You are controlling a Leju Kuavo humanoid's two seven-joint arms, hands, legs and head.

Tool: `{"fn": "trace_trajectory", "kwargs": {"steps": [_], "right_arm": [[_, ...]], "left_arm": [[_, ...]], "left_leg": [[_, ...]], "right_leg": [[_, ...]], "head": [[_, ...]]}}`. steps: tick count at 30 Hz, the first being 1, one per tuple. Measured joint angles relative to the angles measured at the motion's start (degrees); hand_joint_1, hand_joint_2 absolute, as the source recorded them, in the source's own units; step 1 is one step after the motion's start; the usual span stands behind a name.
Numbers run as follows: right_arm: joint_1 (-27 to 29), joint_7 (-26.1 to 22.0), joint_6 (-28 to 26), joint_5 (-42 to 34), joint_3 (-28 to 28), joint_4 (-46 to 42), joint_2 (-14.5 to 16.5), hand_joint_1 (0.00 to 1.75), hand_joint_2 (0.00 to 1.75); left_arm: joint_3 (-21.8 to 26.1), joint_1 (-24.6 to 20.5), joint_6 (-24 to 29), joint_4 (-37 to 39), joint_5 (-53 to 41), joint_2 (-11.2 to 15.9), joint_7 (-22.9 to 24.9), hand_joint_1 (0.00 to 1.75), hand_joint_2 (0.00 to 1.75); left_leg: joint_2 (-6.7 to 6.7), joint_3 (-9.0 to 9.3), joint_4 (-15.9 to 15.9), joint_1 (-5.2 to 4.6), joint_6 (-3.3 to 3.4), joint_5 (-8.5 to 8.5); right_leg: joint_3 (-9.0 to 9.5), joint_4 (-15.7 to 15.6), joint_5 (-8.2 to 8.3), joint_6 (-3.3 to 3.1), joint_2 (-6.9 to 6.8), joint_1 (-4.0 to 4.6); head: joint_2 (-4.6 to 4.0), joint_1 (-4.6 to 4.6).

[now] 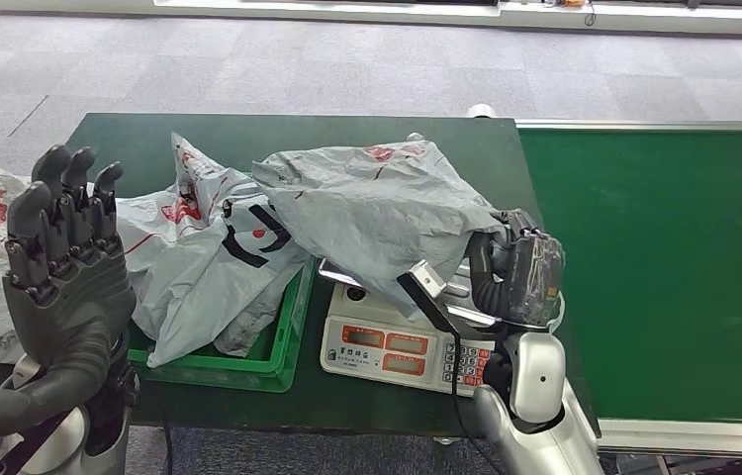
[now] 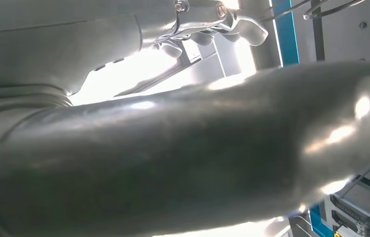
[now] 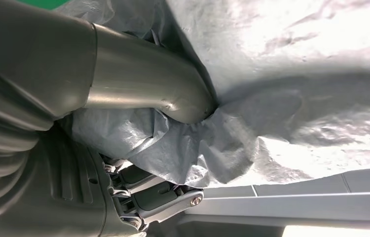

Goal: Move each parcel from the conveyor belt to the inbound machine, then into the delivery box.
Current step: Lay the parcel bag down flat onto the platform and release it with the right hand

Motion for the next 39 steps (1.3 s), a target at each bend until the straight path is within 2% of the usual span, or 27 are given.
{"fn": "trace_trajectory", "kwargs": {"steps": [3, 19, 25, 31, 33, 35, 37, 39], "right_arm": [[-0.08, -0.17, -0.13, -0.01, 0.02, 1.4, 0.03, 0.0, 1.75], [-0.07, -0.64, -0.01, -0.67, -0.24, 5.45, 0.14, 0.0, 1.75], [0.5, -4.68, 2.49, -5.37, -1.09, 5.72, 0.91, 0.0, 1.75], [1.19, -12.11, 5.36, -16.31, -2.07, 5.8, 1.76, 0.0, 1.75], [1.6, -15.78, 2.5, -19.68, -2.52, 5.26, 1.95, 0.0, 1.75], [2.43, -21.37, -4.64, -21.99, -3.47, 3.27, 2.24, 0.0, 1.75], [3.58, -27.81, -11.53, -20.09, -5.59, -1.0, 3.57, 0.0, 1.75], [4.68, -35.7, -14.48, -17.3, -9.33, -6.83, 6.55, 0.0, 1.75]], "left_arm": [[-0.04, -0.01, 0.05, 0.32, 0.13, 0.3, -0.01, 0.0, 0.0], [-0.87, -0.02, 0.81, 1.08, 0.54, 1.26, 0.01, 0.0, 0.0], [-0.87, -0.05, 0.97, 1.29, 0.56, 1.43, 0.01, 0.0, 0.0], [-0.87, -0.12, 0.99, 1.39, 0.63, 1.77, 0.01, 0.0, 0.0], [-0.87, -0.13, 1.01, 1.45, 0.65, 1.82, 0.0, 0.0, 0.87], [-0.88, -0.17, 1.37, 1.61, 0.08, 1.83, -0.01, 0.0, 1.75], [-0.93, -0.47, 2.87, 2.38, -2.73, 1.73, 0.01, 0.0, 1.75], [-1.01, -1.25, 5.43, 4.03, -8.21, 1.29, 0.25, 0.0, 1.75]], "left_leg": [[0.0, 0.0, 0.0, 0.0, 0.0, 0.0], [0.01, 0.0, 0.0, 0.0, 0.0, 0.0], [0.01, 0.0, 0.0, 0.0, 0.0, 0.0], [0.02, 0.0, 0.0, 0.0, 0.0, 0.0], [0.01, 0.0, 0.01, 0.0, 0.0, 0.0], [-0.02, -0.01, 0.02, 0.0, 0.0, 0.0], [-0.02, -0.02, 0.02, -0.01, 0.0, 0.0], [0.0, -0.02, 0.02, -0.02, 0.0, -0.01]], "right_leg": [[0.0, 0.0, 0.0, 0.0, 0.0, 0.0], [-0.03, 0.0, 0.0, -0.01, 0.02, 0.02], [-0.03, 0.0, 0.0, -0.01, 0.02, 0.03], [-0.04, 0.0, 0.0, -0.01, 0.03, 0.02], [-0.05, 0.0, 0.0, 0.0, 0.01, 0.02], [-0.06, 0.0, 0.0, 0.0, -0.01, 0.01], [-0.08, 0.0, 0.0, 0.0, 0.0, 0.0], [-0.11, 0.0, 0.0, -0.01, 0.03, 0.01]], "head": [[0.0, 0.0], [0.0, 0.0], [0.0, 0.0], [0.0, 0.0], [0.0, 0.0], [0.0, 0.0], [0.0, 0.0], [0.0, 0.0]]}}
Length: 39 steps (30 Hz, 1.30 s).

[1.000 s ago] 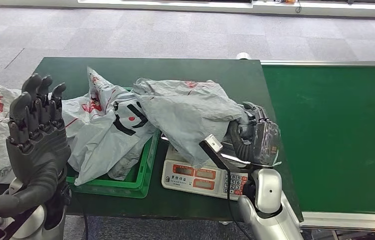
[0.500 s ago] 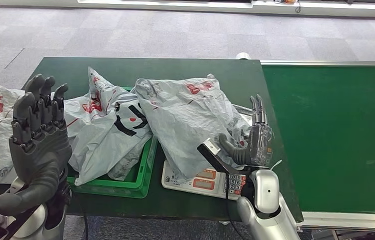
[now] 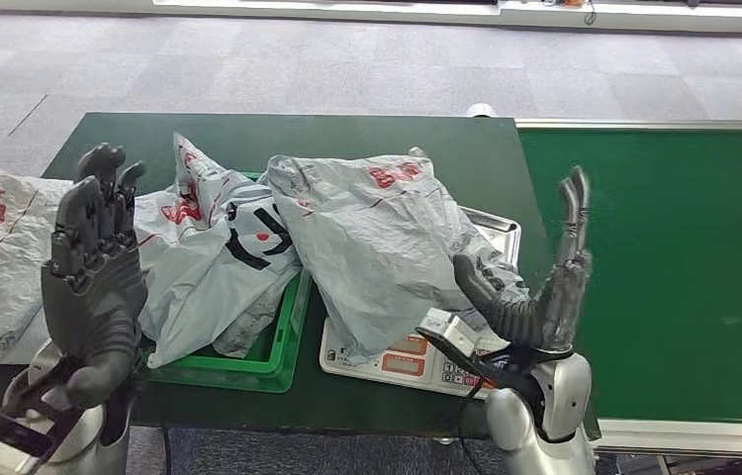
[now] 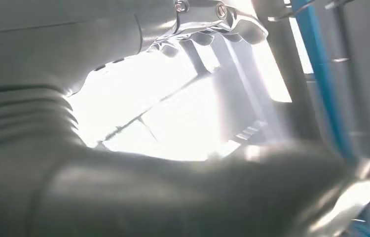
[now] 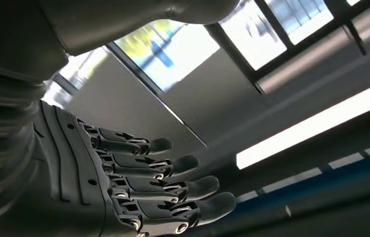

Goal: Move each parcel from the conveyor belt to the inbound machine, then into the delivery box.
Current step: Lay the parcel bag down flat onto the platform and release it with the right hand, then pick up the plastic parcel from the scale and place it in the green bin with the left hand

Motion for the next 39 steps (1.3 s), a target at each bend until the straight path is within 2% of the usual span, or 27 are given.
{"fn": "trace_trajectory", "kwargs": {"steps": [2, 4, 7, 13, 17, 20, 23, 26, 30, 34, 39], "right_arm": [[0.61, -5.86, -0.54, 2.66, -4.27, -6.68, 3.46, 0.0, 1.75], [0.98, -7.52, -0.66, 5.57, -7.42, -13.7, 5.53, 0.0, 1.75], [1.56, -7.54, -0.8, 7.81, -9.14, -21.17, 6.17, 0.0, 1.75], [2.29, -7.51, -0.63, 8.3, -10.27, -27.73, 6.2, 0.0, 1.75], [2.5, -7.68, -0.6, 7.98, -10.8, -29.56, 6.2, 0.0, 1.75], [2.52, -8.69, -0.6, 6.2, -10.87, -30.15, 6.2, 0.0, 1.75], [2.48, -9.49, -0.54, 4.44, -10.86, -30.05, 6.2, 0.0, 1.75], [2.33, -9.16, -0.48, 3.92, -10.85, -29.3, 6.2, 0.0, 1.75], [1.79, -8.5, -0.47, 3.75, -10.83, -27.77, 6.22, 0.0, 1.75], [1.46, -8.58, -0.47, 3.02, -10.83, -26.37, 6.23, 0.0, 1.75], [1.18, -8.32, -0.47, 2.91, -10.83, -25.26, 6.27, 0.0, 1.75]], "left_arm": [[-0.22, -1.24, 3.71, 2.67, -7.75, -0.95, 1.31, 0.0, 1.75], [-0.9, -2.79, 8.4, 6.21, -16.65, -2.03, 3.86, 0.0, 1.75], [-2.48, -4.97, 13.16, 11.38, -25.84, -3.21, 7.08, 0.0, 1.75], [-4.13, -7.1, 14.3, 16.55, -28.18, -4.55, 8.15, 0.0, 1.75], [-4.75, -7.98, 15.13, 18.3, -29.66, -4.91, 8.87, 0.0, 1.75], [-6.22, -10.1, 18.32, 22.27, -36.81, -5.0, 12.3, 0.0, 1.75], [-9.38, -14.22, 22.65, 30.67, -44.58, -5.53, 15.54, 0.0, 1.75], [-12.78, -18.64, 24.47, 40.66, -47.62, -6.86, 16.53, 0.0, 1.75], [-16.53, -23.21, 23.29, 52.71, -48.78, -8.92, 16.28, 0.0, 1.75], [-19.74, -25.74, 21.49, 62.58, -48.88, -11.02, 15.09, 0.0, 1.75], [-22.2, -27.15, 20.56, 70.43, -48.93, -12.83, 14.77, 0.0, 1.75]], "left_leg": [[-0.02, 0.0, 0.0, -0.02, 0.0, 0.0], [-0.09, -0.01, 0.0, -0.02, 0.01, 0.01], [0.01, 0.01, 0.01, -0.02, 0.02, 0.01], [0.11, 0.04, 0.02, -0.03, 0.03, 0.01], [0.11, 0.04, 0.02, -0.03, 0.03, 0.01], [0.03, 0.04, 0.02, -0.03, 0.04, 0.02], [-0.06, 0.03, 0.02, -0.03, 0.08, 0.05], [-0.07, 0.02, 0.02, -0.04, 0.12, 0.08], [-0.08, 0.02, 0.03, -0.09, 0.14, 0.09], [-0.08, 0.0, 0.03, -0.1, 0.14, 0.09], [-0.08, -0.04, 0.01, -0.11, 0.14, 0.09]], "right_leg": [[0.0, 0.0, 0.0, 0.0, -0.03, 0.0], [0.05, 0.0, -0.01, 0.01, -0.13, 0.0], [0.09, 0.0, 0.04, 0.04, -0.08, -0.06], [0.06, -0.01, 0.09, 0.09, 0.01, -0.1], [0.05, 0.0, 0.08, 0.08, 0.02, -0.08], [0.07, -0.01, 0.08, 0.09, -0.03, -0.08], [0.12, -0.01, 0.09, 0.1, -0.1, -0.1], [0.15, 0.0, 0.14, 0.14, -0.09, -0.13], [0.16, -0.01, 0.16, 0.17, -0.09, -0.17], [0.13, -0.01, 0.15, 0.17, -0.08, -0.17], [0.09, 0.0, 0.14, 0.16, -0.09, -0.14]], "head": [[0.0, 0.0], [0.0, 0.01], [0.0, 0.02], [0.0, 0.02], [0.0, 0.02], [0.0, 0.02], [0.0, 0.02], [0.0, 0.02], [0.0, 0.02], [0.0, 0.02], [0.0, 0.02]]}}
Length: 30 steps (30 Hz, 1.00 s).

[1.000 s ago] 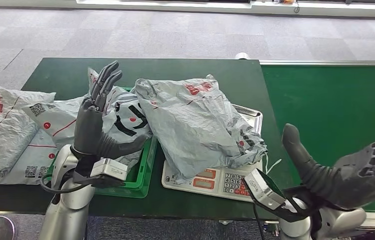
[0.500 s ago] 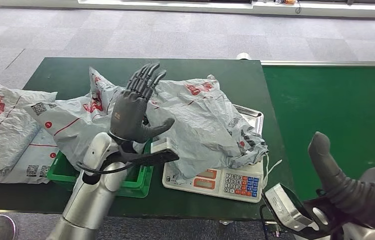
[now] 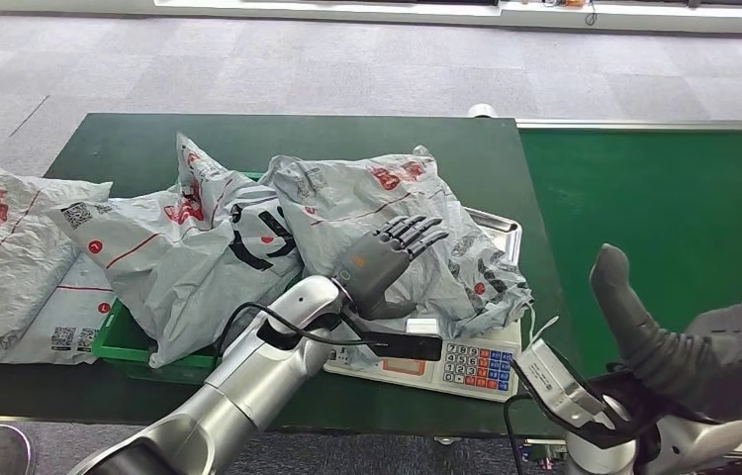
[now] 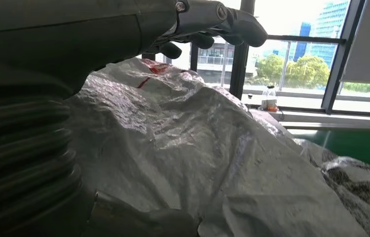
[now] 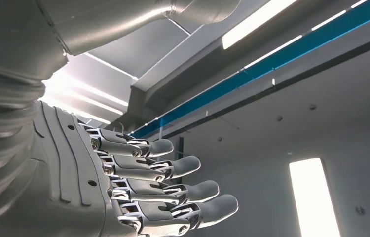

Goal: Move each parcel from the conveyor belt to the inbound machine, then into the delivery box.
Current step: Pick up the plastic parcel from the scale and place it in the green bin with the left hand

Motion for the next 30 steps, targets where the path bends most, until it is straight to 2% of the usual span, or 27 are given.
{"fn": "trace_trajectory", "kwargs": {"steps": [5, 10, 30], "right_arm": [[-0.11, 0.67, -0.01, 0.31, 0.0, 0.59, 0.02, 0.0, 1.75], [-0.17, 0.72, -0.01, 0.37, 0.0, 0.96, 0.02, 0.0, 1.75], [-0.19, 0.72, 0.0, 0.39, 0.0, 1.07, 0.02, 0.0, 1.75]], "left_arm": [[-1.74, -0.8, -2.68, 4.67, -0.85, -0.93, -0.4, 0.0, 1.75], [-2.51, -1.11, -2.91, 6.85, -0.9, -1.25, -0.57, 0.0, 1.75], [-2.54, -1.55, -2.91, 9.06, -0.9, -1.61, -0.57, 0.0, 1.75]], "left_leg": [[0.0, -0.01, -0.01, 0.0, 0.0, 0.0], [0.0, -0.01, 0.0, 0.0, 0.0, 0.0], [0.0, -0.02, 0.0, 0.01, 0.0, 0.01]], "right_leg": [[0.0, 0.0, 0.0, 0.0, -0.01, 0.01], [0.0, 0.0, 0.0, 0.0, -0.01, -0.01], [0.0, 0.0, 0.0, 0.0, -0.02, -0.01]], "head": [[0.0, -0.01], [0.0, 0.0], [0.0, 0.0]]}}
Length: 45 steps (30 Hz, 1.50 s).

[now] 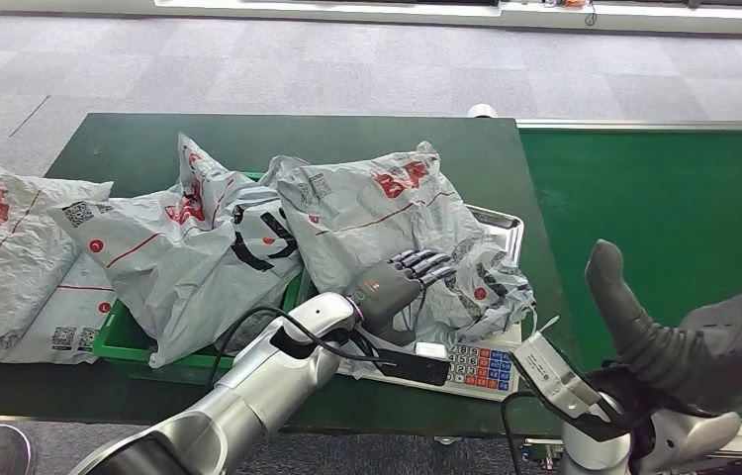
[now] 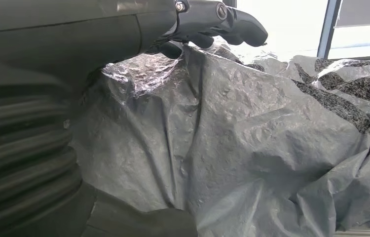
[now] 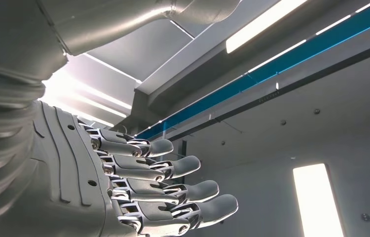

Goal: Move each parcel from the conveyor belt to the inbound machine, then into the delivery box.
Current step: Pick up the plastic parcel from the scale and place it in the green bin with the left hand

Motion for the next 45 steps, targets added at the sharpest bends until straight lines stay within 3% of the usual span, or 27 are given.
{"fn": "trace_trajectory", "kwargs": {"steps": [10, 14, 24, 41, 45], "right_arm": [[-0.01, 0.0, 0.0, 0.0, 0.0, 0.08, 0.0, 0.0, 1.75], [-0.01, 0.32, -0.01, 0.37, 0.0, 0.15, 0.0, 0.0, 1.75], [0.05, 0.96, -0.01, 1.08, -0.29, 0.15, 0.0, 0.0, 1.75], [0.18, -0.07, -0.01, 0.24, -1.57, 0.17, 0.0, 0.0, 1.75], [0.2, -0.02, -0.01, 0.15, -1.67, 0.17, 0.0, 0.0, 1.75]], "left_arm": [[0.0, -0.02, 0.0, 0.12, 0.0, 0.0, 0.0, 0.0, 1.75], [0.0, -0.06, -0.12, 0.13, 0.35, 0.01, -0.1, 1.75, 1.75], [0.0, -4.14, -3.57, 0.62, 3.92, 0.59, -1.89, 1.75, 1.75], [0.0, -4.36, -3.95, 0.98, 5.14, 0.87, -1.89, 1.75, 1.75], [0.0, -4.37, -1.85, 0.93, 5.31, 1.03, -1.28, 1.75, 1.75]], "left_leg": [[0.0, 0.0, 0.0, 0.0, 0.0, 0.0], [0.0, 0.0, 0.0, 0.0, 0.0, 0.0], [0.0, 0.01, 0.01, 0.0, 0.0, 0.01], [0.0, 0.01, 0.0, 0.0, 0.0, 0.01], [0.0, 0.0, 0.0, 0.0, 0.0, 0.01]], "right_leg": [[0.0, 0.0, 0.0, 0.0, 0.0, 0.0], [0.0, 0.0, 0.0, 0.0, 0.0, 0.0], [0.0, 0.0, 0.01, 0.0, 0.0, 0.0], [0.0, 0.0, 0.01, 0.0, 0.0, 0.0], [-0.01, 0.0, 0.01, 0.0, 0.0, 0.0]], "head": [[0.0, 0.0], [0.0, 0.0], [0.0, 0.0], [0.0, 0.0], [0.0, 0.0]]}}
